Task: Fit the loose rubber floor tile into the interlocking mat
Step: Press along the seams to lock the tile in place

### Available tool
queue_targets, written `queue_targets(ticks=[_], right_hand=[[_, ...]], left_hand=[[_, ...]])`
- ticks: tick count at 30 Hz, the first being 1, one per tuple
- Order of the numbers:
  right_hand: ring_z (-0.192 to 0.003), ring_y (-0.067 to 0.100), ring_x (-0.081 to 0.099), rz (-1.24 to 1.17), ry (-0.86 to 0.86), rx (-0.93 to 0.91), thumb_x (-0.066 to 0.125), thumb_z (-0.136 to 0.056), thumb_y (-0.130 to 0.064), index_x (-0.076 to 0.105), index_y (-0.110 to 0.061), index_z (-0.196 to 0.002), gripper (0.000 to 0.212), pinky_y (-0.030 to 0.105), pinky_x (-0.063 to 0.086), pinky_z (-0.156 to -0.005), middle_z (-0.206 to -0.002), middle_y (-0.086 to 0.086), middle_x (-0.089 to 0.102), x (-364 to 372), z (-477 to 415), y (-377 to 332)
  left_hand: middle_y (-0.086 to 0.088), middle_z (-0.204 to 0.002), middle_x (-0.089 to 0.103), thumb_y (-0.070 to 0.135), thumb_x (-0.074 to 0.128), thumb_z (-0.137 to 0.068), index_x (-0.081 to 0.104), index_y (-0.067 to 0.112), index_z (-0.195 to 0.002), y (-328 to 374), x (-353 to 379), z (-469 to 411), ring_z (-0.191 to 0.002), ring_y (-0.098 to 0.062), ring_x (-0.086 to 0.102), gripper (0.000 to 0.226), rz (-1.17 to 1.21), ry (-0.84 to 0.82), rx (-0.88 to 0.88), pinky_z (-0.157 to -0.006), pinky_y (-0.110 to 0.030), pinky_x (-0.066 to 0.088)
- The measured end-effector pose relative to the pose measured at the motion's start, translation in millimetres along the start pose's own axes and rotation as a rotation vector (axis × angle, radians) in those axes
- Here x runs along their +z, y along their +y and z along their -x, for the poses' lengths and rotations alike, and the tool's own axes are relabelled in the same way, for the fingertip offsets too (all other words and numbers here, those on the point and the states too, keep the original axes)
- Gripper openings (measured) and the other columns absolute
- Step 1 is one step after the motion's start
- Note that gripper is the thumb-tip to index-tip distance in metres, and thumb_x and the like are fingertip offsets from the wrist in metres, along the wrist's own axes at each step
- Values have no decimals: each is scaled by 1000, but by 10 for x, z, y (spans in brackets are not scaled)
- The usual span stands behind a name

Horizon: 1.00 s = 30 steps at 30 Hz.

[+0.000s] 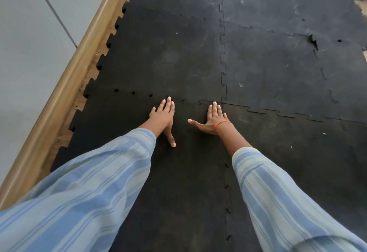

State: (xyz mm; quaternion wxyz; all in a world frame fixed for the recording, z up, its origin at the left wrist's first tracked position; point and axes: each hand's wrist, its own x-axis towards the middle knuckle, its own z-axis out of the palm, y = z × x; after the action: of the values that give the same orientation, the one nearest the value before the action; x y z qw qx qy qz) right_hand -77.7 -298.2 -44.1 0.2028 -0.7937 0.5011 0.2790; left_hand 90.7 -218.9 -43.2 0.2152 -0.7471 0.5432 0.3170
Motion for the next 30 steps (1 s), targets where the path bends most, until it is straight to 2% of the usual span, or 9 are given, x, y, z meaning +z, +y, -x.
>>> queue_targets(ticks=[5,9,11,14,16,19,21,24,30], right_hand=[[-147,16,-19,-57,89,-125,15,-77,-84,-11,-13,-150,105,45,-7,-120,-159,2,-21,48,-19,-78],[-146,15,-21,-52,162,-121,15,-78,-83,-15,-14,-149,103,44,-9,-120,-158,0,-25,221,-30,-129],[-146,16,-21,-58,103,-121,16,-78,-83,-15,-14,-149,104,44,-7,-121,-158,1,-25,143,-12,-136],[-147,19,-16,-53,16,-28,17,-77,-84,-10,-11,-150,108,43,-4,-120,-159,4,-22,-33,-27,-248],[-148,20,-12,-76,11,-28,16,-83,-78,-5,-8,-151,100,43,-3,-119,-160,6,-16,-134,-54,-442],[-148,16,-13,-138,72,-243,16,-97,-56,-2,-12,-152,72,44,-4,-119,-161,2,-14,-107,-80,-881],[-148,15,-15,-138,56,-306,15,-99,-50,-3,-15,-152,66,44,-6,-119,-161,-1,-16,31,-80,-1091],[-147,13,-17,-64,68,-294,13,-98,-51,-6,-18,-151,66,43,-7,-120,-159,-4,-19,161,-167,-1111],[-147,18,-16,-31,-97,-225,14,-99,-48,-6,-15,-151,65,46,-1,-121,-159,-1,-20,-115,-309,-1213]], left_hand=[[-5,-152,-39,66,85,-42,-28,11,-146,-95,72,-26,-144,-23,-28,164,14,47,57,-119,-48,-1],[-4,-155,-35,78,76,-42,-26,12,-147,-211,130,-11,-145,-20,-25,161,26,122,125,-119,-44,-2],[-6,-154,-36,86,68,-42,-26,11,-147,-392,183,40,-145,-21,-25,159,75,147,60,-119,-44,-3],[-10,-151,-41,93,60,-36,-31,11,-145,-802,243,114,-144,-26,-28,163,171,137,-118,-119,-46,-3],[-11,-149,-44,95,55,-27,-33,13,-143,-1025,259,147,-143,-27,-30,168,218,99,-180,-119,-48,-4],[-8,-148,-45,96,51,-20,-35,15,-142,-1123,275,105,-142,-26,-31,170,225,61,-185,-117,-49,-7],[-7,-148,-46,97,53,-23,-36,16,-142,-1138,270,50,-142,-25,-32,169,217,56,-178,-117,-49,-8],[-7,-148,-46,96,57,-30,-35,16,-143,-1174,270,13,-141,-25,-33,165,197,59,-176,-117,-49,-7],[-4,-150,-43,94,58,-39,-32,18,-145,-1184,223,55,-144,-24,-27,158,156,70,-138,-118,-50,-2]])
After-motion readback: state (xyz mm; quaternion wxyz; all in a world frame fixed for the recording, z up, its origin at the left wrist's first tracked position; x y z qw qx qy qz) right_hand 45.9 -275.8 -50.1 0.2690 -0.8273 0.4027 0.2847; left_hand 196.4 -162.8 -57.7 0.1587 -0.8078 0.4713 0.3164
